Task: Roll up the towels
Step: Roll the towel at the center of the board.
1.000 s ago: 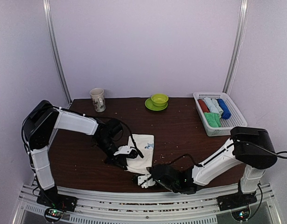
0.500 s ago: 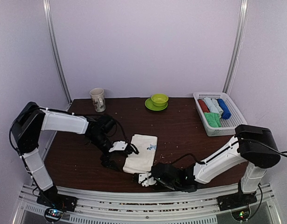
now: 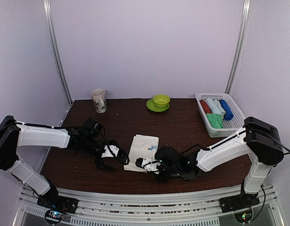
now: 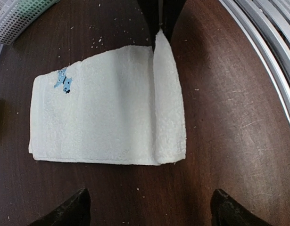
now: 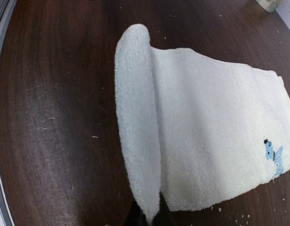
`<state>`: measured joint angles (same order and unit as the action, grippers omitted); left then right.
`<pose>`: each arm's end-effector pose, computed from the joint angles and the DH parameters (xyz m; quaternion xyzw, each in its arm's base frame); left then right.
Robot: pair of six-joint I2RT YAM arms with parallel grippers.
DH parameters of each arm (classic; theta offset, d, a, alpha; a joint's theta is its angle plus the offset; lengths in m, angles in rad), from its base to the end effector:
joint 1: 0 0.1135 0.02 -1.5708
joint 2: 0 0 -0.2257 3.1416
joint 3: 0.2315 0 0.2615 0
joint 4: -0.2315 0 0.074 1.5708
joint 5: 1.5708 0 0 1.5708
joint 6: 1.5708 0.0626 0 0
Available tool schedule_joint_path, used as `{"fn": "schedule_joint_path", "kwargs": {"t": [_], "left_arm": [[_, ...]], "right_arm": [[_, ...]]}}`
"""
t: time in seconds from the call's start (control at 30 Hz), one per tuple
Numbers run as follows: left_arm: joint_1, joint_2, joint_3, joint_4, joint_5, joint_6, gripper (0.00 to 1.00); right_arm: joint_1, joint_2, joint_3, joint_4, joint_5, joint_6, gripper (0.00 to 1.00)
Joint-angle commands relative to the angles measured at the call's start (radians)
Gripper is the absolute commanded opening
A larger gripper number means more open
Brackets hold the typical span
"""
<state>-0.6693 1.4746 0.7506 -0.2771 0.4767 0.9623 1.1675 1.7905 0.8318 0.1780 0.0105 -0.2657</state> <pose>0.2164 -0.2078 0.1054 0.7246 0.5908 -0.1843 0.3032 0.1425 0.3323 0.0638 -0.6047 0.6973 0.1633 0.3485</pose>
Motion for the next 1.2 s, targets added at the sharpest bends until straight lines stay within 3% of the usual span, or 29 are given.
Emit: {"fn": "schedule_joint_path", "kwargs": {"t": [0.0, 0.57, 0.9, 1.0, 1.17], "left_arm": [[-0.007, -0.026, -0.037, 0.128, -0.049, 0.027, 0.88], [-0.167, -0.076, -0.179, 0.348, -0.219, 0.074, 0.77], [-0.228, -0.085, -0.185, 0.394, -0.235, 0.116, 0.60], [-0.272, -0.089, -0.213, 0.428, -0.273, 0.163, 0.51], [-0.309, -0.057, -0.224, 0.458, -0.302, 0.205, 0.26]], "right_arm": [[-0.055, 0.010, 0.030, -0.063, -0.189, 0.123, 0.00], [-0.234, 0.132, 0.170, -0.232, -0.563, 0.289, 0.00], [-0.327, 0.221, 0.219, -0.292, -0.709, 0.368, 0.00], [-0.338, 0.246, 0.236, -0.314, -0.716, 0.370, 0.00], [-0.347, 0.259, 0.256, -0.320, -0.743, 0.381, 0.00]]}}
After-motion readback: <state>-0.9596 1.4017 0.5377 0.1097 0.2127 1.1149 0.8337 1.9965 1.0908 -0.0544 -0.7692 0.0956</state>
